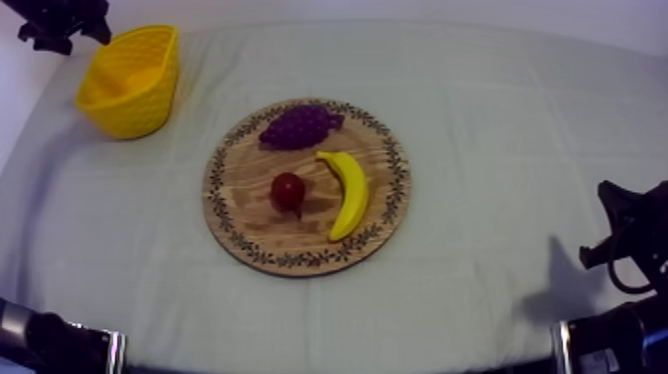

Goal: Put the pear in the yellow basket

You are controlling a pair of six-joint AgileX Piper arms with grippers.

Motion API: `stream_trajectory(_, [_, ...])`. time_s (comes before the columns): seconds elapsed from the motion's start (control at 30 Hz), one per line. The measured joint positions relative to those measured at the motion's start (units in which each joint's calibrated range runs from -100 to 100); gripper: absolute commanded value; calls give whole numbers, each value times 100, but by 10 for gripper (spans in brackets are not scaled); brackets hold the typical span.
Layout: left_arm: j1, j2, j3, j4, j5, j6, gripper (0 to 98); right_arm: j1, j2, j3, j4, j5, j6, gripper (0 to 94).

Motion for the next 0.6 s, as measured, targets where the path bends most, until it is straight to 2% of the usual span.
stream_trajectory(0.23, [54, -1332, 1113, 94, -166, -89, 597, 0, 0, 0, 0, 0, 15, 4])
stream_trajectory(0.6, [-88, -3402, 2734, 180, -1034, -225, 465, 0, 0, 0, 0, 0, -10, 4])
